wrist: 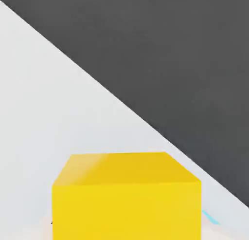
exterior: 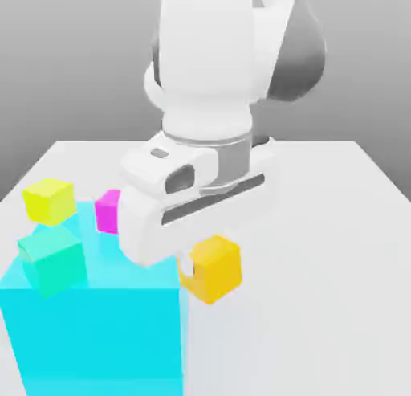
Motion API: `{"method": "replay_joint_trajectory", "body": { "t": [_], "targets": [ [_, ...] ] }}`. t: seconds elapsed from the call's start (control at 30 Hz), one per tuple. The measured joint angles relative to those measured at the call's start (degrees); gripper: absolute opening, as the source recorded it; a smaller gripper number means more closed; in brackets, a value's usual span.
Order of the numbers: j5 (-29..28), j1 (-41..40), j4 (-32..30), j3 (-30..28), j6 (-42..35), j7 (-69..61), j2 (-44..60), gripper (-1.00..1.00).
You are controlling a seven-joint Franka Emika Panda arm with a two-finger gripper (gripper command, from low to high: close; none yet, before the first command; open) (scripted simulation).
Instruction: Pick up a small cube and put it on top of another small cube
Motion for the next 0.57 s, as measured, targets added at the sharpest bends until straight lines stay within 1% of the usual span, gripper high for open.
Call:
{"method": "replay_joint_trajectory", "body": {
  "t": [0.3,0.37,0.47,0.5,0.57],
  "targets": [
    [-3.56,-11.09,-5.24,-0.70,-13.39,21.38,-18.37,-1.00],
    [-3.29,-12.54,-7.51,-1.21,-11.95,23.36,-18.99,-1.00],
    [-3.33,-13.00,-11.91,-1.82,-5.51,23.83,-16.85,-1.00],
    [-3.32,-13.10,-12.70,-1.86,-4.28,23.83,-16.41,1.00],
    [-3.32,-13.10,-12.70,-1.86,-4.28,23.82,-16.41,1.00]
  ]
}}
